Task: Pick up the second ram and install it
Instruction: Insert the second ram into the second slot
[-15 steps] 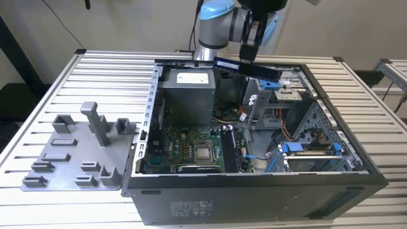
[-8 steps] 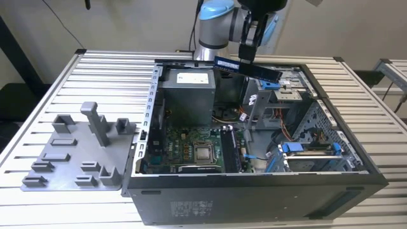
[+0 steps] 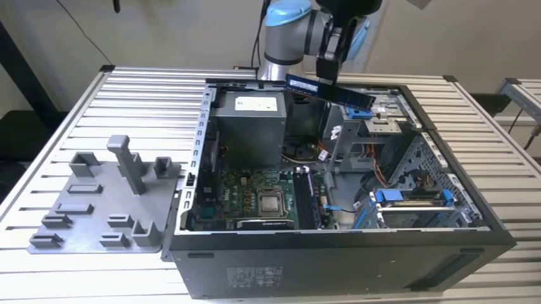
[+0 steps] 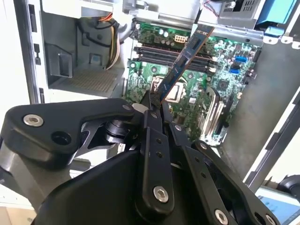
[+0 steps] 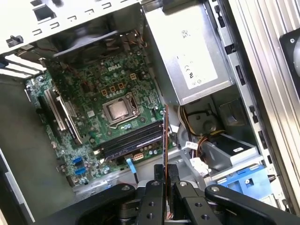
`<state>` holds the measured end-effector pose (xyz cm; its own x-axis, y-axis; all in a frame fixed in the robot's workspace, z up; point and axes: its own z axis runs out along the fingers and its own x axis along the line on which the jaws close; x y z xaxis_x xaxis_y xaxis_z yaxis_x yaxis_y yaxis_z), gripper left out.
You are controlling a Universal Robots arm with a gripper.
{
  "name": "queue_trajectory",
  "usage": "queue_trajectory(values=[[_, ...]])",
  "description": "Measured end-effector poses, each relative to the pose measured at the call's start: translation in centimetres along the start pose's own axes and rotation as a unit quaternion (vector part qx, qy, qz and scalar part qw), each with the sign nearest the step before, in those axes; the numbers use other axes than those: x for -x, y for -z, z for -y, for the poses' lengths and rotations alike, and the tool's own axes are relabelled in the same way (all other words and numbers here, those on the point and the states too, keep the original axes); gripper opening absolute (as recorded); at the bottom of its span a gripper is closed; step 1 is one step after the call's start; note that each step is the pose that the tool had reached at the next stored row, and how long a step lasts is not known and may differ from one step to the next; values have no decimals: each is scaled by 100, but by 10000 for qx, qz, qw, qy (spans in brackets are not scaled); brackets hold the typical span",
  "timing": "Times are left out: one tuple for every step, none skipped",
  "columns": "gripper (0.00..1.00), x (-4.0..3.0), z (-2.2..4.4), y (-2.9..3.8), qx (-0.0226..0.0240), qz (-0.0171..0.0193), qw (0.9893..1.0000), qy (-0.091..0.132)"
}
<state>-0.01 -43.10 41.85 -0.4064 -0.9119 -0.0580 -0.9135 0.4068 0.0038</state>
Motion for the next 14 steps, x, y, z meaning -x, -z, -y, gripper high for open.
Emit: queue_trajectory(values=[[15,0,0,0,-5,0,10000,-80],[15,0,0,0,-10,0,9998,-175],[15,0,0,0,-15,1,9997,-262],[15,0,0,0,-20,1,9994,-348],[15,0,0,0,-25,1,9991,-432],[15,0,0,0,-30,2,9987,-514],[15,0,0,0,-35,2,9982,-599],[15,0,0,0,-39,2,9977,-676],[15,0,0,0,-44,3,9971,-762],[15,0,0,0,-49,3,9964,-843],[15,0,0,-1,-54,3,9957,-924],[15,0,0,-1,-59,4,9949,-1007],[15,0,0,-1,-63,4,9940,-1088],[15,0,0,-1,-68,4,9931,-1168]])
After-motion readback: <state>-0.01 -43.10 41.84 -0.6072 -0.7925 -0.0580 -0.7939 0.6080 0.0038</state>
